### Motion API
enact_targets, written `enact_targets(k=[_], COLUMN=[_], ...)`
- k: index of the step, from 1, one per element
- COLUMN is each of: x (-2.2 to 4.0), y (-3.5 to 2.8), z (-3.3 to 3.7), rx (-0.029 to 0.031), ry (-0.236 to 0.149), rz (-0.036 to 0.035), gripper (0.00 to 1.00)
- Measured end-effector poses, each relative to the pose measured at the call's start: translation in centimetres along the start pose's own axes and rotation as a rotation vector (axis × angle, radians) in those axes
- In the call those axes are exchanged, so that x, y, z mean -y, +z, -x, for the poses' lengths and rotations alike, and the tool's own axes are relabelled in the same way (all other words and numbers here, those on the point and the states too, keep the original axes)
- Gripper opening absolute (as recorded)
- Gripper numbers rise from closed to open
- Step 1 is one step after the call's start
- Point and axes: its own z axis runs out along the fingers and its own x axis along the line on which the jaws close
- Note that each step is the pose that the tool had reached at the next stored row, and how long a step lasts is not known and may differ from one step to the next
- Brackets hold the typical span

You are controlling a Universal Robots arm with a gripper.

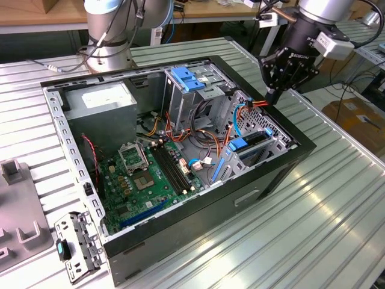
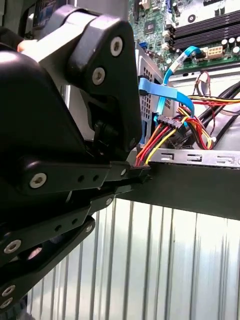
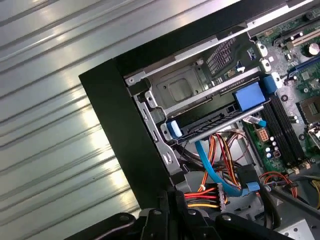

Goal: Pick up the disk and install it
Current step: 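Insert the first disk wire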

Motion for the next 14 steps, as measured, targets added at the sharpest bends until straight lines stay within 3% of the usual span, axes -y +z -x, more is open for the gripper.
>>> enact_targets(k=[3, 9, 14], x=[-0.21, -0.29, -0.30], y=[0.01, 0.01, 0.03], z=[0.40, 0.57, 0.57], rx=[0.0007, 0.0014, 0.0054], ry=[0.016, 0.037, 0.141], rz=[-0.0002, -0.0004, -0.0020], gripper=[0.16, 0.16, 0.16])
